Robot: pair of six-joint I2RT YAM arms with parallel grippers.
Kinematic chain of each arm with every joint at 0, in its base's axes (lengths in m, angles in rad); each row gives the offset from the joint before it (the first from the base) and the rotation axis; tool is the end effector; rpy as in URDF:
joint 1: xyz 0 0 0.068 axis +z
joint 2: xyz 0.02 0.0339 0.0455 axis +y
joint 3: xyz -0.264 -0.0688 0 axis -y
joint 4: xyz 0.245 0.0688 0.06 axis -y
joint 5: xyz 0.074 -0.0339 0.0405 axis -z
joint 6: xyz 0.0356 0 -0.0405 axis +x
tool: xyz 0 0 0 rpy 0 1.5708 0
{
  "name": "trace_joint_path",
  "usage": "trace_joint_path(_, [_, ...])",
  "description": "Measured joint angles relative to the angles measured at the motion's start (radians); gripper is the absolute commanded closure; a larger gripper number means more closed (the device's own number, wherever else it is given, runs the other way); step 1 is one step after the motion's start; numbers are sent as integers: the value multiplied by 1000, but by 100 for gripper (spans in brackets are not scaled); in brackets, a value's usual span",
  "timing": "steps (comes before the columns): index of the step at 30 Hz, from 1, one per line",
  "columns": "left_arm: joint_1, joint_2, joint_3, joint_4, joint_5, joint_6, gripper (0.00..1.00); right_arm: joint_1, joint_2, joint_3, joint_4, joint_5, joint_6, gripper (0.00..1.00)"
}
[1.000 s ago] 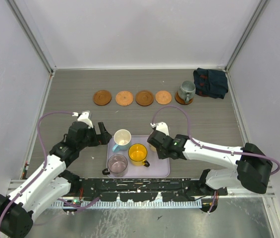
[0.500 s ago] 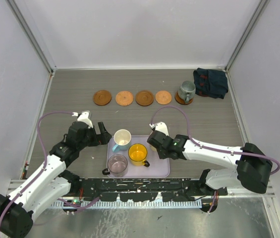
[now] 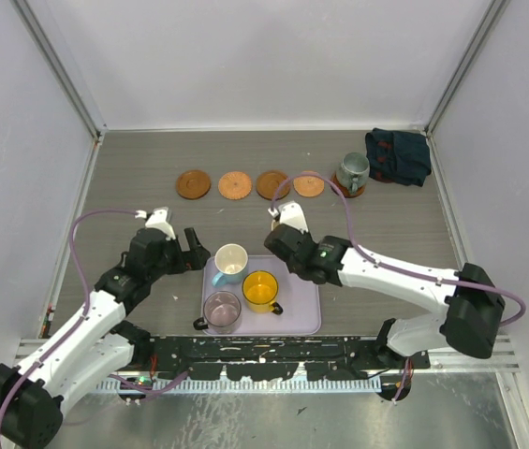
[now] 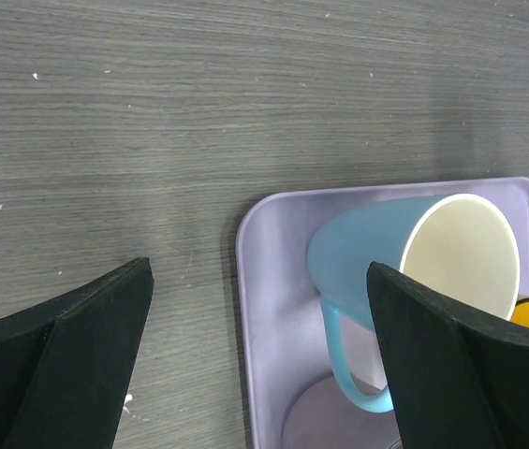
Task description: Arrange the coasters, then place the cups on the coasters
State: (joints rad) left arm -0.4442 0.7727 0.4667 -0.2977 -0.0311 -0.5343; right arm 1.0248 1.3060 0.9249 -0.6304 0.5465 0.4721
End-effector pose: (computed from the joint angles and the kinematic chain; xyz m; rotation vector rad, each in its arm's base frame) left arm 0.1566 -0.0733 0.2190 -0.1182 2.2191 -0.5179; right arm 0.1488 0.2092 0.2444 -0.4637 2.3352 -0.0236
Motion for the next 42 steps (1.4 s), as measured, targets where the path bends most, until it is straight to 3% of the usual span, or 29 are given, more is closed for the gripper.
trace_joint_path(5, [0,27,6,15,-11,1,2,-79,102,126,41,27,-82,99])
trace_joint_path(14, [0,84,41,20,-36,5,2,-405,321,293,156,-87,-225,99])
trace_joint_path(20, [0,129,67,36,-57,9,2,-544,514,451,169,-171,-280,99])
trace_joint_path(29, [1,212,109,80,-61,23,2,-597,684,607,168,-229,-309,99])
trace_joint_path(42, [2,215,109,84,-51,25,2,-618,703,627,165,-232,-313,99])
